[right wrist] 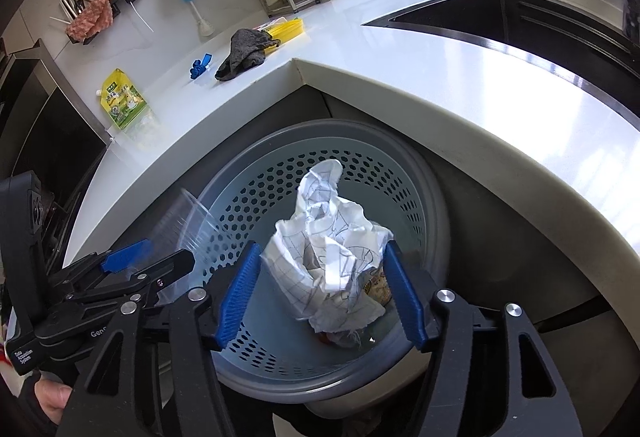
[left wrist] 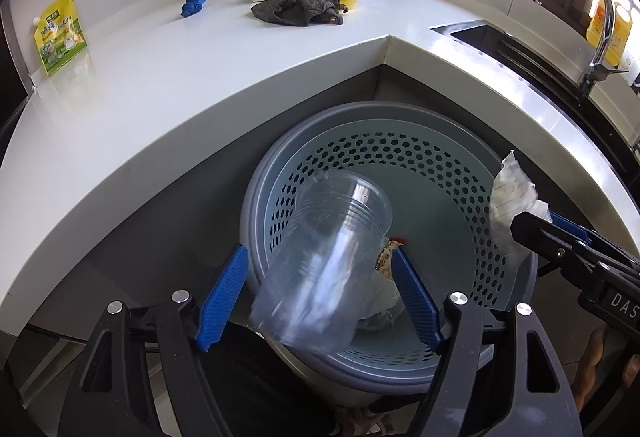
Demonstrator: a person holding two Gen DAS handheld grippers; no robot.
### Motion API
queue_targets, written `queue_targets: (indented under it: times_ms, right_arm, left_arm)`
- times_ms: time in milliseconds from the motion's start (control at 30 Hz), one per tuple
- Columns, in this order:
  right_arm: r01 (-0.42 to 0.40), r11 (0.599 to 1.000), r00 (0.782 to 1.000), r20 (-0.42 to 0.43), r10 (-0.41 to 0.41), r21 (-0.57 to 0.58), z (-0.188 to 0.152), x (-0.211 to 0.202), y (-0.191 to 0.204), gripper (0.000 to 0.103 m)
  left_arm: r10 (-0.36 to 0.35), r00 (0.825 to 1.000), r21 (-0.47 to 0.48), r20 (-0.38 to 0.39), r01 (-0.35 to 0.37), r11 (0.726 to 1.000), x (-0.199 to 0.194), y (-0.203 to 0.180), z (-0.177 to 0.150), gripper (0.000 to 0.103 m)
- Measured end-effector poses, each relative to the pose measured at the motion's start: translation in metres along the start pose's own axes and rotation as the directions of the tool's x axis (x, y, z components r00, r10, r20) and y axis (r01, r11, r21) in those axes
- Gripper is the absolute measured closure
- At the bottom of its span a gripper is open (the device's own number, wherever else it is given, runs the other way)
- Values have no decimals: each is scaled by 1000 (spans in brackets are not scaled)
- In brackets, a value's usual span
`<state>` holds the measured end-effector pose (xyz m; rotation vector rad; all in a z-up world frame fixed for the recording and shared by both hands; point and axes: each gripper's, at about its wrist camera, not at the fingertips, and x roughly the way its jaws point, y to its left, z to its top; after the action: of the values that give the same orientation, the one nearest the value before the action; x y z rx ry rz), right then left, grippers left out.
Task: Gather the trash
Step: 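Carry the cup and paper over the basket and open both tools, then move both tools back over the countertop toward the cloth and yellow lid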
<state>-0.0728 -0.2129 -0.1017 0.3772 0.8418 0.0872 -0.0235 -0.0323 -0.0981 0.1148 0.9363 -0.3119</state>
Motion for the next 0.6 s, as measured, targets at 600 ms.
queue_targets:
  times_ms: [600]
  right_arm:
    - [4,1000,1000,19,-4,10,-1,-8,-3,38]
  left_arm:
    - [4,1000,-38,5,-4,999,-5,14,-2,27]
